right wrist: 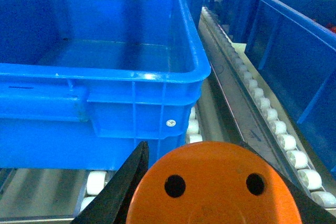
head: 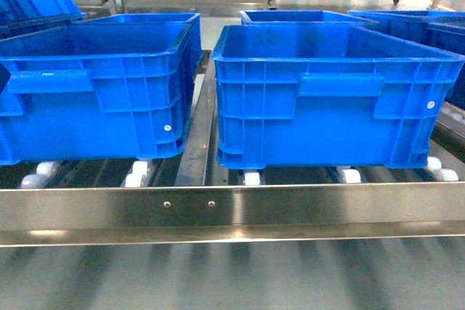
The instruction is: Sort blue parts and orange caps into right shelf containers
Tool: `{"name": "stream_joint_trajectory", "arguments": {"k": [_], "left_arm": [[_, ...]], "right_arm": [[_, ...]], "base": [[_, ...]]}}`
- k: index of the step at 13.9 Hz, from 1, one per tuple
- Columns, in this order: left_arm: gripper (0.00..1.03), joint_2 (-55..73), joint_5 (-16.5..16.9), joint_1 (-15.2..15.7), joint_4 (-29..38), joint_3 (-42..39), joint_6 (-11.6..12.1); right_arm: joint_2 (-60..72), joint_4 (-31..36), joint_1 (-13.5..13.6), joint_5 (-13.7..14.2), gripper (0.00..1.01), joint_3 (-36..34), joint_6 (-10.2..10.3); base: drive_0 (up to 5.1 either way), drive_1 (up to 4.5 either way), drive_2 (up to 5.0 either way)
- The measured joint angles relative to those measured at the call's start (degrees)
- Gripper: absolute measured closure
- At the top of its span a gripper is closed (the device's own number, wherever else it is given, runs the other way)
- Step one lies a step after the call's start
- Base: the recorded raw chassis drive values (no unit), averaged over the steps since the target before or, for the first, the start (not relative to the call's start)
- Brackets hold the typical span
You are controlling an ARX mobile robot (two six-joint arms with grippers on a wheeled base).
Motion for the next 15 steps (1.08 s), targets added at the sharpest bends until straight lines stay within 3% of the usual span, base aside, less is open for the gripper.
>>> {"name": "stream_joint_trajectory", "arguments": {"k": [15], "left_arm": [[0.59, 0.0, 0.0, 0.0, 0.0, 0.0, 0.0]], "right_arm": [[0.0, 0.0, 0.0, 0.0, 0.58, 0.0, 0.0]], "base": [[0.0, 0.0, 0.0]]}}
